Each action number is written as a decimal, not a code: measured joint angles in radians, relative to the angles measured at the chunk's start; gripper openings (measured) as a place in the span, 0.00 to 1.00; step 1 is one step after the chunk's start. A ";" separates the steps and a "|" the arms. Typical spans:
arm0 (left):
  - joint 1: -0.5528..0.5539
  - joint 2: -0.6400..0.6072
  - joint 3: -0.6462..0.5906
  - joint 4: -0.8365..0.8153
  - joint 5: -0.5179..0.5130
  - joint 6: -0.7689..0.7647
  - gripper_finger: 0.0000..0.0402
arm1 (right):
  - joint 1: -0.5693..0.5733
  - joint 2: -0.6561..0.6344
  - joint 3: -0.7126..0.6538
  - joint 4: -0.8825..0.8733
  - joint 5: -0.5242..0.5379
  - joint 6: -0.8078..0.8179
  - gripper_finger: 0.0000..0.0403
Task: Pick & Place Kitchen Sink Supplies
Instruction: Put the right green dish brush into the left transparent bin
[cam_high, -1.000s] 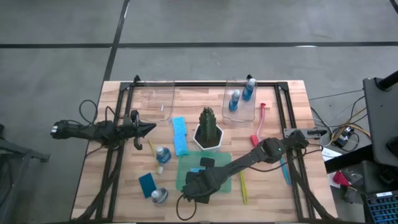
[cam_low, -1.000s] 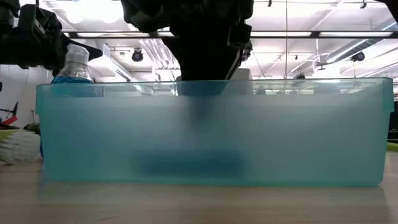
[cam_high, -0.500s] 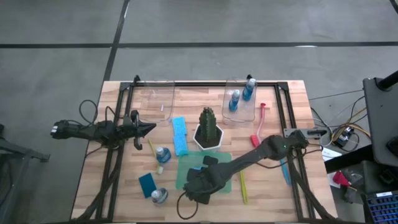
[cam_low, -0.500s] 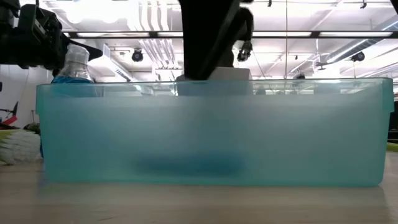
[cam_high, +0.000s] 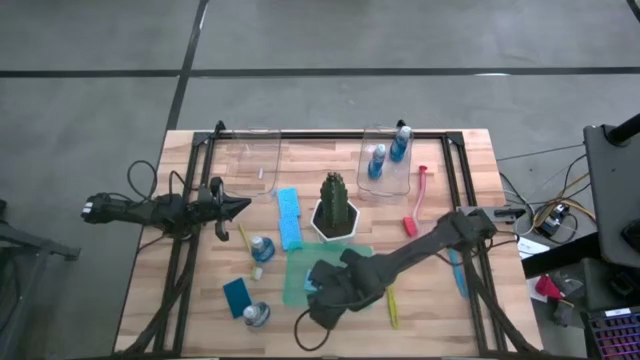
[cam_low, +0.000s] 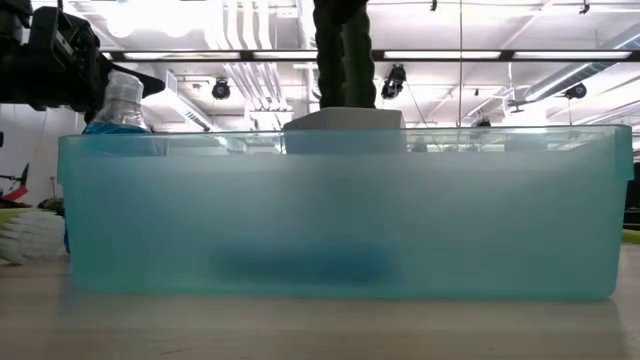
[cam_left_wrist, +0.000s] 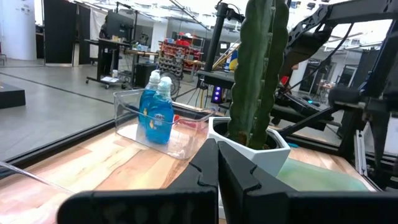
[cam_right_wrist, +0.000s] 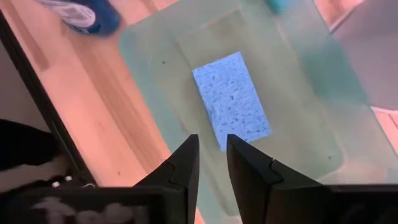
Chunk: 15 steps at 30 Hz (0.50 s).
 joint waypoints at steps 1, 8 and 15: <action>0.000 0.000 0.000 0.000 0.000 0.000 0.00 | 0.001 -0.004 0.000 -0.003 0.000 0.016 0.20; 0.000 0.000 0.000 0.000 0.000 0.000 0.00 | 0.041 -0.062 0.000 -0.022 0.006 0.103 0.25; 0.000 0.000 0.000 0.000 0.000 0.000 0.00 | 0.125 -0.096 0.000 -0.268 0.079 0.366 0.29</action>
